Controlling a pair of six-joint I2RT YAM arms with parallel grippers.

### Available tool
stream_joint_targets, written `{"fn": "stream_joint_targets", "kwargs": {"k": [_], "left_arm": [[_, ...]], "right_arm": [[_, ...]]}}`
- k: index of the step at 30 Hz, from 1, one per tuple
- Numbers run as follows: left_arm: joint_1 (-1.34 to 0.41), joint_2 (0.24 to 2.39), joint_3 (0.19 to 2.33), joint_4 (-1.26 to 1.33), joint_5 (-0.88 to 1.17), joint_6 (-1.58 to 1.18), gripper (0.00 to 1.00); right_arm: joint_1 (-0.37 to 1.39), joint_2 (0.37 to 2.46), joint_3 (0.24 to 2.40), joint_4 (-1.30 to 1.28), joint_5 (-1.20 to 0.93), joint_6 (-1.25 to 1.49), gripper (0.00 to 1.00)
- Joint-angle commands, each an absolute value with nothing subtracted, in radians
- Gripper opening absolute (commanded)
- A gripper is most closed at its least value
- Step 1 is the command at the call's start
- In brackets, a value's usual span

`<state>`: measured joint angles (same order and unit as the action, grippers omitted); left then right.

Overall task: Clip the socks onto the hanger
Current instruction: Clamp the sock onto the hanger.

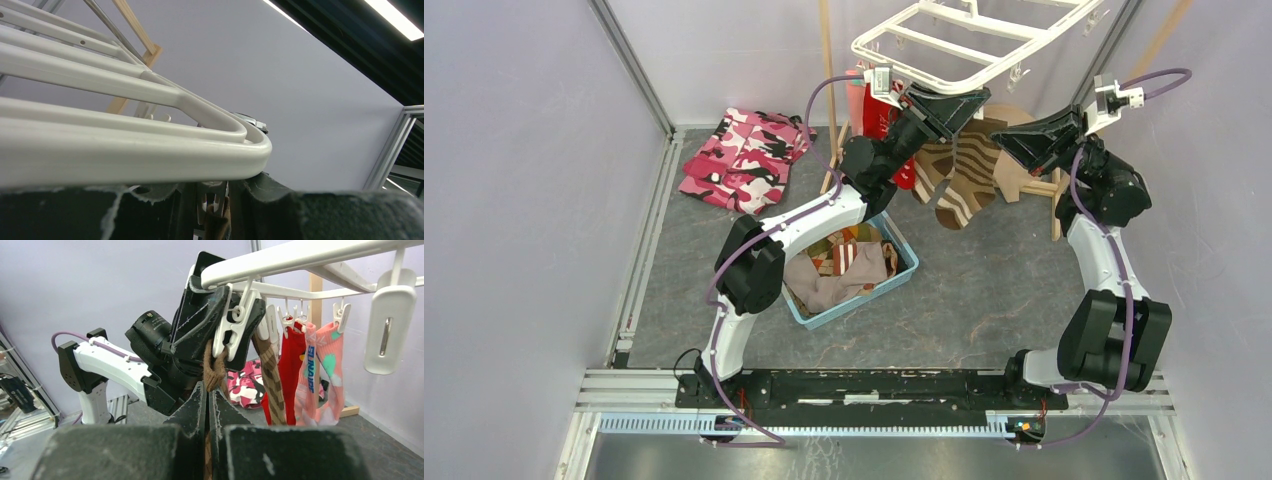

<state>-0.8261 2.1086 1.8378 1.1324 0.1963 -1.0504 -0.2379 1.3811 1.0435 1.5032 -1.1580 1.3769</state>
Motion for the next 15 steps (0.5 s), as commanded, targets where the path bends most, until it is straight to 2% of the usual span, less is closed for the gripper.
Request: {"fn": "stream_joint_targets", "kwargs": {"k": [1,15], "left_arm": [[-0.815,2.113,1.902,1.151,0.223,-1.052,0.02],[-0.816,2.151,1.950,1.113,0.257,-1.012,0.02]], "right_arm": [[-0.242,1.398,1.100,1.687,-1.108,1.452,0.00],[-0.243,1.433,1.134,1.715,-1.072,1.553,0.00]]}}
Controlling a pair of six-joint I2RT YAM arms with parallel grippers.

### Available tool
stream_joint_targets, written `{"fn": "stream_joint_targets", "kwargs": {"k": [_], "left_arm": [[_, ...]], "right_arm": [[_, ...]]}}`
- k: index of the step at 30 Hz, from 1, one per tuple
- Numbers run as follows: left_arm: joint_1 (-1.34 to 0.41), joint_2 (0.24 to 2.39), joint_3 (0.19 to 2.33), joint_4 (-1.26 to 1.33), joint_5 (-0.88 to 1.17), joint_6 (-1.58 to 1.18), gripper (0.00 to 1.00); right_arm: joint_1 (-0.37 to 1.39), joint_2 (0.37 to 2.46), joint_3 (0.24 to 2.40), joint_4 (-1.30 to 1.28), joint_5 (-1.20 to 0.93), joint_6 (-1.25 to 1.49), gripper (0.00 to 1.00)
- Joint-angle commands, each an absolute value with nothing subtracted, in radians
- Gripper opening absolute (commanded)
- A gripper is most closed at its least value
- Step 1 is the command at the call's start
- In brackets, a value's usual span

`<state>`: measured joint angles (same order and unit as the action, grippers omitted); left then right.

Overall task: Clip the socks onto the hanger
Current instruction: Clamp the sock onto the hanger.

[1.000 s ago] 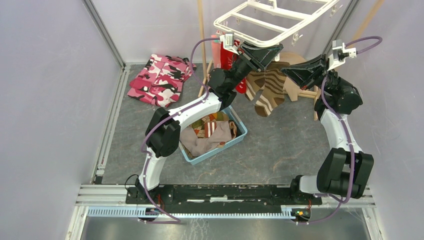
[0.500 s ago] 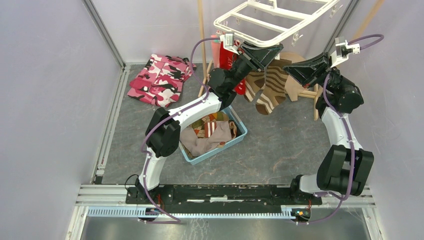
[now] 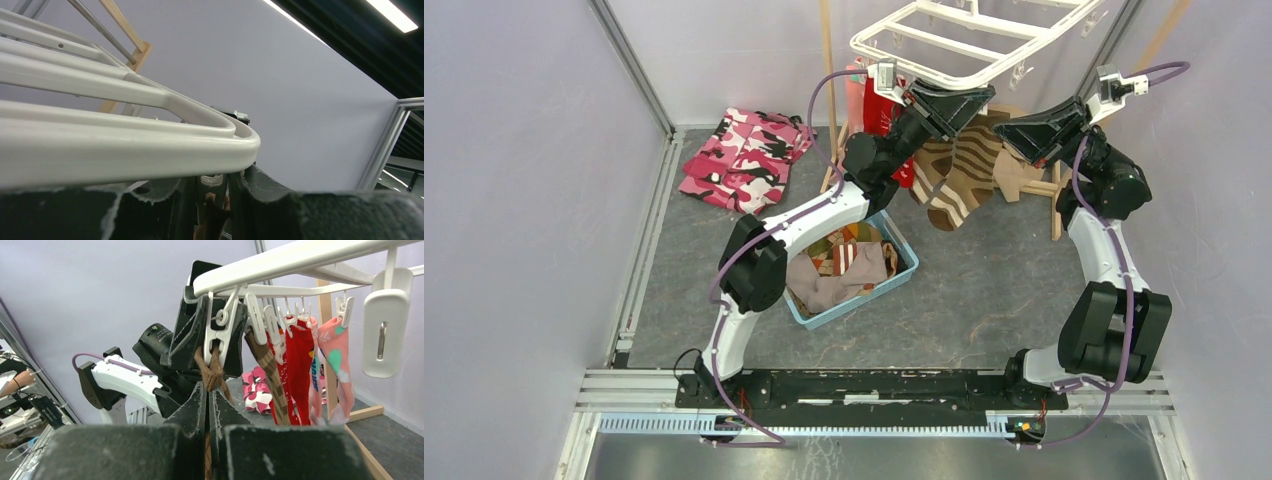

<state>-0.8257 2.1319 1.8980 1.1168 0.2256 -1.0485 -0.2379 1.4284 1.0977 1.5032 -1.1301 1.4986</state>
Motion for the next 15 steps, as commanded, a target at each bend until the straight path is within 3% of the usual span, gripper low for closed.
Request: {"fn": "stream_joint_targets", "kwargs": {"k": [1,11,15], "left_arm": [[-0.815,2.155,1.952,1.111,0.258,-1.012,0.02],[-0.816,2.168,1.960,1.091,0.265,-0.997,0.02],[-0.816,2.163,1.960,1.083,0.263,-1.001,0.08]], "right_arm": [[-0.244,1.433,1.134,1.715,-1.068,1.557,0.00],[-0.242,1.434,1.123,1.732,-1.061,1.603,0.00],[-0.242,1.434,1.106,1.716,-1.072,1.584,0.00]]}}
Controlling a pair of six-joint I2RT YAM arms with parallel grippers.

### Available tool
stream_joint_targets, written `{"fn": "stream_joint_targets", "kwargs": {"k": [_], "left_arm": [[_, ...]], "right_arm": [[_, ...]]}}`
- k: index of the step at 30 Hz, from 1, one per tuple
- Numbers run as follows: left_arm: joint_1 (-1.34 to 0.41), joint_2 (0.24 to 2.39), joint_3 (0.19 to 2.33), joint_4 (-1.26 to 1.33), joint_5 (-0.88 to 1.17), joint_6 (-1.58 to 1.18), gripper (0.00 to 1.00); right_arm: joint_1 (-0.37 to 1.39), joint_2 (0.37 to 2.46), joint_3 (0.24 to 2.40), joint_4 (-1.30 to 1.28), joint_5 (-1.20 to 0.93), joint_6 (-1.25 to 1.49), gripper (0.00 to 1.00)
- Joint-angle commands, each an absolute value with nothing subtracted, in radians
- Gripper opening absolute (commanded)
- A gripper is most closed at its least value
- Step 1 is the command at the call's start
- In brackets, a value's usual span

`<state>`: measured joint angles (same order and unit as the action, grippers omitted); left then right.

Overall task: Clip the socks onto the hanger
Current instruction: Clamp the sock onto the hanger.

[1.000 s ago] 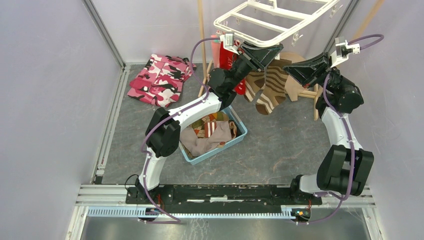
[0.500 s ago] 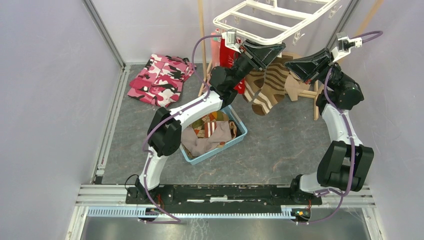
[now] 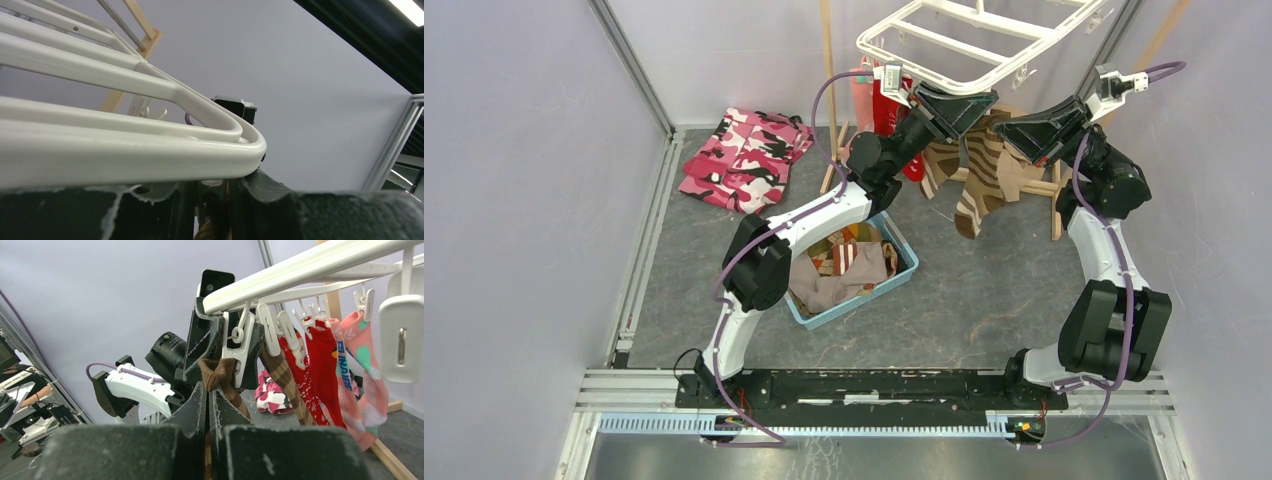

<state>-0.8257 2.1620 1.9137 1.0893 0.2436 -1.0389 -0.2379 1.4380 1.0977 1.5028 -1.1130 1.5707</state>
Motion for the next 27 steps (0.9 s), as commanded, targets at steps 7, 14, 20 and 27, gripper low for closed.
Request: {"fn": "stream_joint_targets", "kwargs": {"k": [7,14,20,27], "left_arm": [[-0.816,2.141,1.943,1.071,0.258,-1.005,0.47],[-0.815,2.112,1.909,1.065,0.244,-1.000,0.68],[-0.815,2.030,1.785,1.038,0.193,-0.946,0.85],[-0.815,1.943,1.677,0.997,0.135,-0.882,0.89]], "right_arm": [[-0.247,1.409,1.073,1.596,-1.093,1.470,0.00],[-0.258,1.396,1.050,1.554,-1.098,1.427,0.00],[-0.279,1.385,1.022,1.502,-1.113,1.376,0.00],[-0.284,1.326,0.975,1.170,-1.141,1.090,0.00]]}}
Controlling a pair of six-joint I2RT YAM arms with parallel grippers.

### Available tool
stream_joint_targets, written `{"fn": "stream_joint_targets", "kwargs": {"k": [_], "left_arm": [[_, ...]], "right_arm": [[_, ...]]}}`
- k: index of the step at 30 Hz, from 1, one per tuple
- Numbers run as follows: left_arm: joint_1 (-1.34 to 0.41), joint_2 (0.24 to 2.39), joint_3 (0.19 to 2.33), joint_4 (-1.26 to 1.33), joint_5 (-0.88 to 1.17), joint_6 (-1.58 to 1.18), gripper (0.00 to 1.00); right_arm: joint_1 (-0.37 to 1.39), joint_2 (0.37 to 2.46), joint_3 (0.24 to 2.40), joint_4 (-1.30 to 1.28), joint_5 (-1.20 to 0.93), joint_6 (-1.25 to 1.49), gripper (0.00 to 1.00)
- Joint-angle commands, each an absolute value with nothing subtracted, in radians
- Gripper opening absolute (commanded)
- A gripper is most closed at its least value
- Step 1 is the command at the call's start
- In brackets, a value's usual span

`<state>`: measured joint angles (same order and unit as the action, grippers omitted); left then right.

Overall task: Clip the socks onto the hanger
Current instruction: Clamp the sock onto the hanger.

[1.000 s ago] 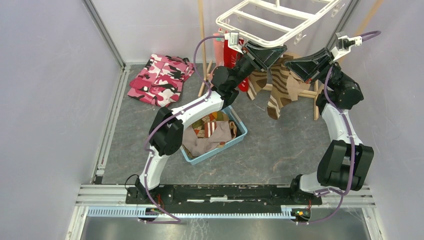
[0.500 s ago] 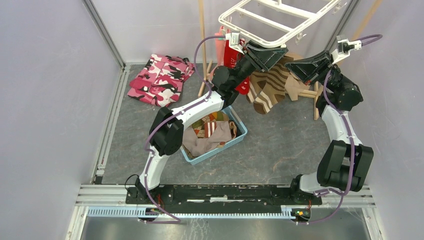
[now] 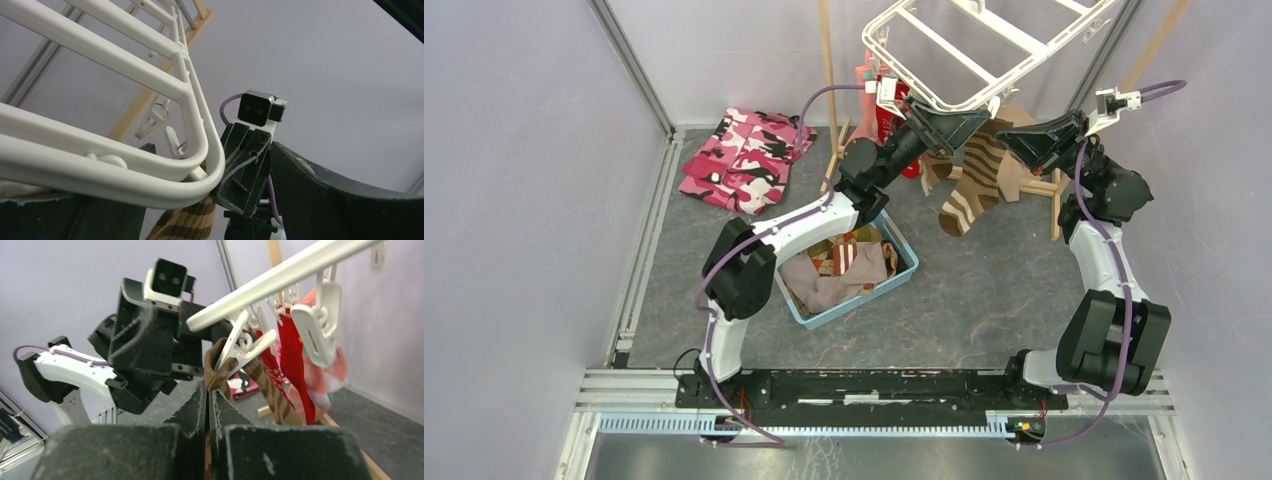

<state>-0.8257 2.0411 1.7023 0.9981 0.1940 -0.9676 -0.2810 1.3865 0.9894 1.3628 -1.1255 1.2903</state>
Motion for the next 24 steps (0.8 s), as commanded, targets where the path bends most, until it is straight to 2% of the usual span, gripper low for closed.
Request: {"fn": "stream_joint_targets", "kwargs": {"k": [1,5,9,11,13,17,19,24], "left_arm": [[-0.815,1.936,1.668,0.992,0.130,-0.877,0.90],[-0.815,1.922,1.648,0.980,0.117,-0.868,0.91],[-0.815,1.916,1.642,0.975,0.118,-0.871,0.91],[-0.815,1.906,1.629,0.970,0.115,-0.868,0.91],[-0.815,1.891,1.612,0.964,0.113,-0.863,0.92],[-0.815,1.863,1.585,0.942,0.120,-0.855,0.92],[-0.815,1.846,1.568,0.918,0.133,-0.849,0.92],[-0.815,1.789,1.516,0.847,0.179,-0.817,0.92]], "right_arm": [[-0.284,1.311,0.971,1.084,-1.141,1.024,0.00],[-0.284,1.265,0.983,0.753,-1.115,0.756,0.05],[-0.284,1.262,0.991,0.716,-1.112,0.728,0.11],[-0.285,1.264,0.991,0.719,-1.112,0.726,0.18],[-0.284,1.265,0.991,0.722,-1.112,0.726,0.26],[-0.284,1.246,0.975,0.720,-1.110,0.709,0.56],[-0.284,1.221,0.964,0.680,-1.095,0.666,0.66],[-0.283,1.130,0.969,0.351,-1.003,0.390,0.81]]}}
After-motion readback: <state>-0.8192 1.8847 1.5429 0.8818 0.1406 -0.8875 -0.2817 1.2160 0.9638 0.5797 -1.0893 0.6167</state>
